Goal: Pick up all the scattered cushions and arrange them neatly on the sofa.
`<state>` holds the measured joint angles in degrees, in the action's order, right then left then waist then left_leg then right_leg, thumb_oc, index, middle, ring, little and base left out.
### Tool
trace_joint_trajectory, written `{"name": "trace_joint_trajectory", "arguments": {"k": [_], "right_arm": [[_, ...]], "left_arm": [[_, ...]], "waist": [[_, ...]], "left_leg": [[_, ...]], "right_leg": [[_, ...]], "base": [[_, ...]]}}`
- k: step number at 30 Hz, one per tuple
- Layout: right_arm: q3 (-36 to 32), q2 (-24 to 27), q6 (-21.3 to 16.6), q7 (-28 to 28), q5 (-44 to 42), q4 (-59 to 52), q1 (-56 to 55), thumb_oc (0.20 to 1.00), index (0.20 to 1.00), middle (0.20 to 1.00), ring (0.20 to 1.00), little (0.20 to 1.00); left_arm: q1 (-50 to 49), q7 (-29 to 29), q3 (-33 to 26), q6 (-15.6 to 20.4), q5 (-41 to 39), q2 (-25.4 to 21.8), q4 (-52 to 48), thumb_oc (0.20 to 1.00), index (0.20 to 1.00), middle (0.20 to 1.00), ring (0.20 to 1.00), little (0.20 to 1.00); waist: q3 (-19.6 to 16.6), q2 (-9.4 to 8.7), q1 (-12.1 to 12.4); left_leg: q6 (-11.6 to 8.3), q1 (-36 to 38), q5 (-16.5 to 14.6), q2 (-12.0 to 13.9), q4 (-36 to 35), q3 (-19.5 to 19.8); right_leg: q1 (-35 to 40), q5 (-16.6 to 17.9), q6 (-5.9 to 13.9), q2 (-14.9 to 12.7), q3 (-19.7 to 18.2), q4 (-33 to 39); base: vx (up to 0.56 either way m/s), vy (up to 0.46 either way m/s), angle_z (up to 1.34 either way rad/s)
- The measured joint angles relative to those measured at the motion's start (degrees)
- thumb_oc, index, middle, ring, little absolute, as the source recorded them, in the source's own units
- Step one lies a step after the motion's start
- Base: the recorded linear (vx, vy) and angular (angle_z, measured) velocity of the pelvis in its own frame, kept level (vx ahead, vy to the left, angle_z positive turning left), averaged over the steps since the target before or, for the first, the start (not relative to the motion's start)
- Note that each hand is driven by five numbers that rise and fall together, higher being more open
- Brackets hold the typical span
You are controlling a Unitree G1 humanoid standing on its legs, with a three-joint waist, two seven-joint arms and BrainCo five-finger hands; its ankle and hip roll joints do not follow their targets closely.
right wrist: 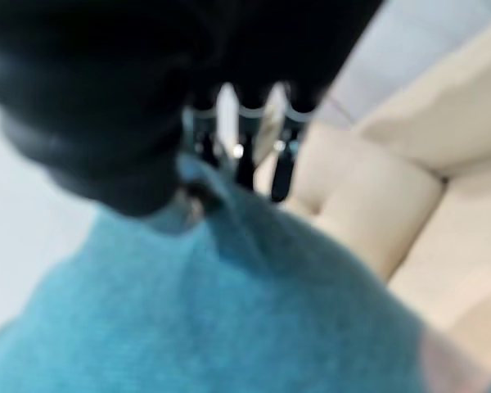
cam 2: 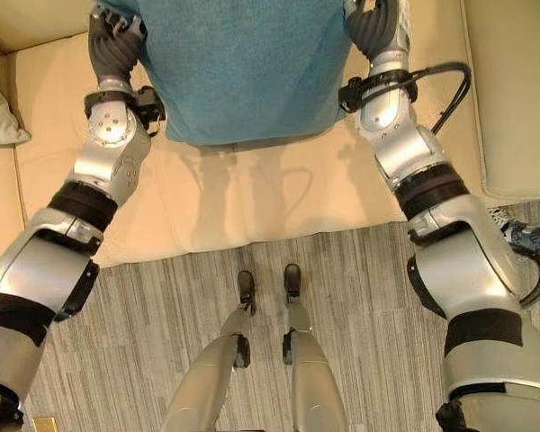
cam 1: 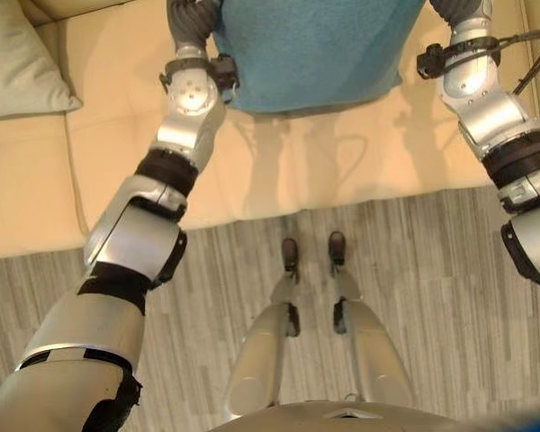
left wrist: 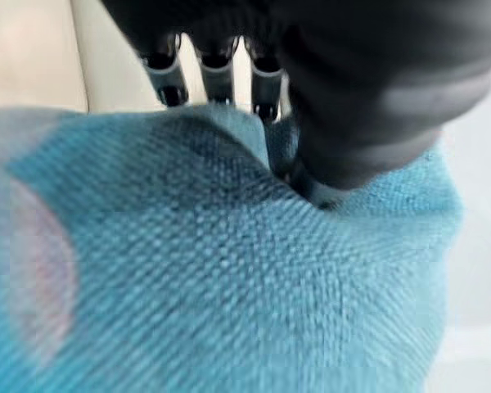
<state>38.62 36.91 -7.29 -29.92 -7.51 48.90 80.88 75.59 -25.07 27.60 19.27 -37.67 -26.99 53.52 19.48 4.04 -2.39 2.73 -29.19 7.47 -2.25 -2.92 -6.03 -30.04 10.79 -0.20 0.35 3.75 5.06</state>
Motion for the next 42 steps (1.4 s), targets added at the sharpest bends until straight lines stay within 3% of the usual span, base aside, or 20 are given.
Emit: {"name": "trace_joint_trajectory", "arguments": {"k": [8,17,27,31,32,34,37,38,39,40,42], "right_arm": [[11.3,-0.2,3.8,2.8,2.0,10.5,9.2,1.000,1.000,1.000,1.000,1.000],[14.9,2.9,3.9,5.3,2.3,12.9,14.5,1.000,1.000,1.000,1.000,1.000],[17.3,21.0,1.2,8.0,3.2,9.3,18.5,1.000,1.000,1.000,1.000,1.000],[17.3,26.1,0.0,11.2,0.8,8.3,18.2,1.000,1.000,1.000,1.000,1.000],[16.1,30.4,-1.3,12.7,0.4,4.7,16.4,1.000,1.000,1.000,1.000,1.000],[15.0,32.6,-1.8,13.4,-0.4,3.6,15.0,1.000,1.000,1.000,1.000,1.000],[1.4,40.7,-2.4,14.6,-1.4,-4.0,0.6,1.000,1.000,1.000,1.000,1.000],[-6.8,43.0,-2.9,14.6,-1.4,-8.6,-9.8,1.000,1.000,1.000,1.000,1.000],[-12.1,43.2,-3.0,14.5,-1.4,-10.1,-17.0,1.000,1.000,1.000,1.000,1.000],[-24.2,42.8,-3.4,14.3,-1.3,-15.5,-31.3,1.000,1.000,1.000,1.000,1.000],[-36.9,38.4,-2.9,14.9,-1.0,-18.8,-49.6,1.000,1.000,1.000,1.000,1.000]], "left_arm": [[6.2,0.1,2.7,-1.1,0.0,-0.7,7.2,1.000,1.000,1.000,1.000,1.000],[10.0,2.7,4.0,-3.0,0.2,-5.1,9.2,1.000,1.000,1.000,1.000,1.000],[11.7,5.4,5.4,-2.7,1.5,-17.2,7.5,1.000,1.000,1.000,1.000,1.000],[11.7,7.3,6.2,-2.2,3.1,-23.0,3.5,1.000,1.000,1.000,1.000,1.000],[10.2,7.8,6.0,-2.1,3.3,-26.3,-2.7,1.000,1.000,1.000,1.000,1.000],[9.4,8.2,5.6,-1.1,3.3,-28.6,-5.4,1.000,1.000,1.000,1.000,1.000],[-0.6,9.1,-2.0,0.5,3.3,-37.8,-16.7,1.000,1.000,1.000,1.000,1.000],[-8.9,9.1,-9.1,1.3,3.3,-39.8,-21.6,1.000,1.000,1.000,1.000,1.000],[-14.4,8.7,-12.5,1.8,3.3,-40.3,-23.5,1.000,1.000,1.000,1.000,1.000],[-25.7,8.8,-20.8,2.2,3.4,-39.8,-30.4,1.000,1.000,1.000,1.000,1.000],[-39.9,9.3,-25.7,1.8,3.5,-35.0,-35.1,1.000,1.000,1.000,1.000,1.000]], "waist": [[-0.1,-1.09,-0.3],[-0.1,-1.39,-0.6],[0.6,-3.09,-0.7],[0.5,-3.33,-0.7],[0.5,-3.34,-0.6],[0.5,-3.35,-0.4],[0.4,-3.31,-0.3],[0.4,-3.26,-0.6],[0.2,-3.04,-0.5],[-0.2,-2.67,-1.1],[-0.8,-2.07,-0.6]], "left_leg": [[0.01,-0.2,0.0,0.1,0.1,-1.3],[0.02,-1.5,0.0,0.1,1.0,-1.3],[0.02,-0.3,0.0,0.2,1.8,-1.4],[0.01,1.5,0.0,0.2,1.6,-1.3],[-0.02,1.9,0.3,0.1,1.1,-1.2],[-0.12,2.1,0.5,0.1,0.9,-1.0],[-0.29,3.1,0.7,-0.2,0.8,-0.8],[-0.32,4.2,0.7,-0.3,0.3,-0.7],[-0.54,5.2,0.7,-0.3,-0.2,-0.4],[-0.67,6.3,0.5,-0.4,-0.8,0.3],[-0.93,8.7,0.3,-0.4,-1.3,1.3]], "right_leg": [[-0.6,0.8,0.82,0.1,-1.1,0.0],[-1.5,1.2,0.78,0.0,-1.2,0.0],[0.0,2.0,0.66,0.1,-1.3,-0.1],[1.8,2.0,0.67,0.0,-1.2,-0.1],[2.0,2.0,0.69,0.0,-1.1,0.0],[2.2,2.0,0.70,-0.1,-0.8,0.0],[3.3,1.8,0.77,-0.4,-0.5,0.0],[4.2,1.3,0.78,-0.4,-0.4,0.0],[4.9,1.0,0.75,-0.5,-0.1,-0.1],[6.0,0.3,0.69,-0.5,0.4,-0.1],[8.4,-0.7,0.84,-0.5,1.3,-0.5]], "base": [[0.00,-0.008,-0.07],[0.00,-0.001,0.00],[0.02,-0.008,-0.01],[0.02,-0.027,0.01],[0.03,-0.018,0.04],[0.03,-0.011,0.07],[0.04,-0.018,0.04],[0.03,-0.013,0.05],[0.03,-0.027,0.15],[0.05,-0.039,0.22],[0.05,-0.041,0.24]]}}
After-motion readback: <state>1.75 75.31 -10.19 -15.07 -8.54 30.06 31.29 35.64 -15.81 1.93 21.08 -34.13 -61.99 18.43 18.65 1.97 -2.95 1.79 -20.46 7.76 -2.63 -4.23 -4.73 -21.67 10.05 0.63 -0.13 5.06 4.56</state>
